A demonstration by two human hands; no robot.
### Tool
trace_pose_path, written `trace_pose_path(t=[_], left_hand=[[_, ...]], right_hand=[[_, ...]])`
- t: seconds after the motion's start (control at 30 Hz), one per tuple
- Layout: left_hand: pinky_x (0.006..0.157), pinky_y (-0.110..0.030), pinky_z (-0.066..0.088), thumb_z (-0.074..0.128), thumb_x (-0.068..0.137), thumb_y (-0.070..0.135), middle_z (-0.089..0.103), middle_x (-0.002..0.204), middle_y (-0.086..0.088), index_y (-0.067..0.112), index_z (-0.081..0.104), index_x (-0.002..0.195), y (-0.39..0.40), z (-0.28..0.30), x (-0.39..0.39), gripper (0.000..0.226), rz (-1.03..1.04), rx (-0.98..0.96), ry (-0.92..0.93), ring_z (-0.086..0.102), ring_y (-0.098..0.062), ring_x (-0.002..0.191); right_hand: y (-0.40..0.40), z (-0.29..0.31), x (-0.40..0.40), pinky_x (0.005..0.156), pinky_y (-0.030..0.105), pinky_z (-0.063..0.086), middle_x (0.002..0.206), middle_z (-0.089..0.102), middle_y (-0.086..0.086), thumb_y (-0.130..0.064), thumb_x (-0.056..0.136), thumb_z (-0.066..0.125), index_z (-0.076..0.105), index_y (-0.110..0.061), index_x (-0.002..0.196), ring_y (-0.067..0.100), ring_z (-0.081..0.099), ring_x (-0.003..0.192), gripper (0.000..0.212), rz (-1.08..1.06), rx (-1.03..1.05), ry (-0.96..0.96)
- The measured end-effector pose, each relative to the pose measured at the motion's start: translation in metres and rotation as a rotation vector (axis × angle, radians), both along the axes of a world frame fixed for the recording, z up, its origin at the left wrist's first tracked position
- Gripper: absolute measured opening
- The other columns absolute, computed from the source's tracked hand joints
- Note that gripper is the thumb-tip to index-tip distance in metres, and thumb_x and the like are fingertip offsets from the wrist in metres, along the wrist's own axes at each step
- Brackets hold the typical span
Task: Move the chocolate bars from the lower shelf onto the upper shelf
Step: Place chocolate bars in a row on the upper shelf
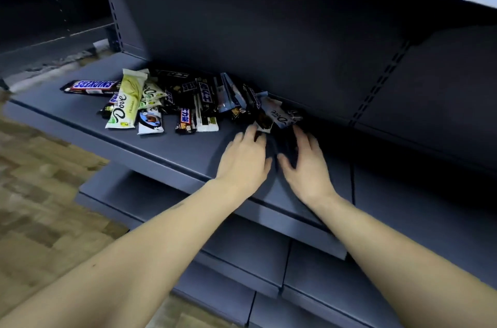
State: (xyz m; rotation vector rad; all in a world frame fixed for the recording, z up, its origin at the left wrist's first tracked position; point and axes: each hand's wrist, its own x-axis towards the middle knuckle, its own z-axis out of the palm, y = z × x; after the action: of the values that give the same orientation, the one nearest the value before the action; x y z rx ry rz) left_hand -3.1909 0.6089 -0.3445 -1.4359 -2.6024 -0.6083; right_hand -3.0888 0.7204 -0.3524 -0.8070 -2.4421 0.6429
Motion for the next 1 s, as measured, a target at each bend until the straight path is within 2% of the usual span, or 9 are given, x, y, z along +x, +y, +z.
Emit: trace_pose_path(t=[0.1,0.17,0.27,0.43,0.5,0.6,0.77,0.87,1.0], left_hand=[[0.098,-0.038,0.034,0.041,0.095,0.039,0.025,0.152,-0.007,0.017,0.03,0.147,0.018,-0.008,-0.012,0.058,0.023,0.007,0.057,0.035,-0.029,0.125],[0.094,-0.038,0.034,0.038,0.095,0.04,0.029,0.151,-0.005,0.02,0.03,0.147,0.024,-0.011,-0.016,0.056,0.024,0.009,0.07,0.034,-0.028,0.122],[0.089,-0.036,0.034,0.037,0.096,0.039,0.041,0.141,-0.001,0.02,0.041,0.14,0.024,-0.013,-0.016,0.048,0.013,0.035,0.076,0.036,-0.026,0.116],[0.086,-0.037,0.038,0.046,0.094,0.033,0.047,0.123,-0.007,0.016,0.053,0.125,0.019,-0.007,-0.009,0.036,0.036,0.086,0.052,0.038,-0.028,0.112],[0.084,-0.037,0.04,0.049,0.093,0.031,0.047,0.12,-0.009,0.015,0.054,0.124,0.016,-0.007,-0.004,0.035,0.048,0.088,0.044,0.039,-0.028,0.109],[0.081,-0.038,0.042,0.052,0.092,0.03,0.048,0.114,-0.009,0.017,0.057,0.125,0.008,-0.009,0.007,0.036,0.075,0.099,0.026,0.042,-0.028,0.104],[0.081,-0.035,0.046,0.058,0.092,0.031,0.047,0.111,-0.009,0.014,0.059,0.119,-0.007,-0.008,0.034,0.032,0.08,0.167,-0.136,0.041,-0.025,0.1],[0.079,-0.034,0.049,0.063,0.089,0.03,0.046,0.115,-0.008,0.014,0.059,0.114,-0.012,-0.004,0.044,0.03,0.112,0.18,-0.197,0.04,-0.024,0.102],[0.085,-0.035,0.049,0.068,0.084,0.031,0.047,0.121,-0.004,0.013,0.059,0.112,-0.011,0.001,0.049,0.035,0.123,0.177,-0.255,0.042,-0.022,0.106]], right_hand=[[0.015,0.001,-0.024,0.11,0.037,0.036,0.161,0.019,0.004,-0.026,0.093,0.055,0.018,-0.029,0.154,0.03,0.03,0.141,0.071,-0.01,0.102,-0.077],[0.02,0.002,-0.035,0.1,0.033,0.04,0.163,0.014,-0.004,-0.03,0.096,0.048,0.016,-0.034,0.154,0.03,0.033,0.138,0.067,-0.045,0.164,-0.187],[0.021,-0.001,-0.038,0.092,0.03,0.042,0.157,0.029,-0.009,-0.032,0.097,0.043,0.038,-0.032,0.146,0.029,0.043,0.129,0.05,-0.06,0.217,-0.183],[0.012,-0.003,-0.025,0.078,0.032,0.05,0.118,0.062,0.001,-0.031,0.088,0.06,0.066,-0.02,0.115,0.026,0.055,0.109,0.03,-0.149,0.173,0.022],[0.006,-0.005,-0.017,0.071,0.03,0.042,0.105,0.061,0.002,-0.035,0.084,0.067,0.066,-0.016,0.103,0.025,0.05,0.101,0.027,-0.213,0.164,0.036],[0.0,-0.008,-0.002,0.074,0.024,0.028,0.096,0.059,-0.001,-0.039,0.081,0.072,0.064,-0.017,0.091,0.023,0.045,0.096,0.026,-0.328,0.107,0.056],[-0.014,-0.001,0.023,0.092,0.032,0.039,0.109,0.059,-0.001,-0.022,0.077,0.071,0.061,-0.018,0.117,0.011,0.039,0.098,0.042,-0.375,-0.094,0.131],[-0.026,0.001,0.039,0.095,0.026,0.037,0.113,0.061,-0.008,-0.018,0.078,0.066,0.054,-0.023,0.129,0.003,0.03,0.101,0.053,-0.364,-0.173,0.123],[-0.032,0.003,0.053,0.09,0.017,0.031,0.115,0.059,-0.008,-0.016,0.078,0.065,0.055,-0.023,0.128,0.005,0.034,0.106,0.051,-0.331,-0.207,0.103]])
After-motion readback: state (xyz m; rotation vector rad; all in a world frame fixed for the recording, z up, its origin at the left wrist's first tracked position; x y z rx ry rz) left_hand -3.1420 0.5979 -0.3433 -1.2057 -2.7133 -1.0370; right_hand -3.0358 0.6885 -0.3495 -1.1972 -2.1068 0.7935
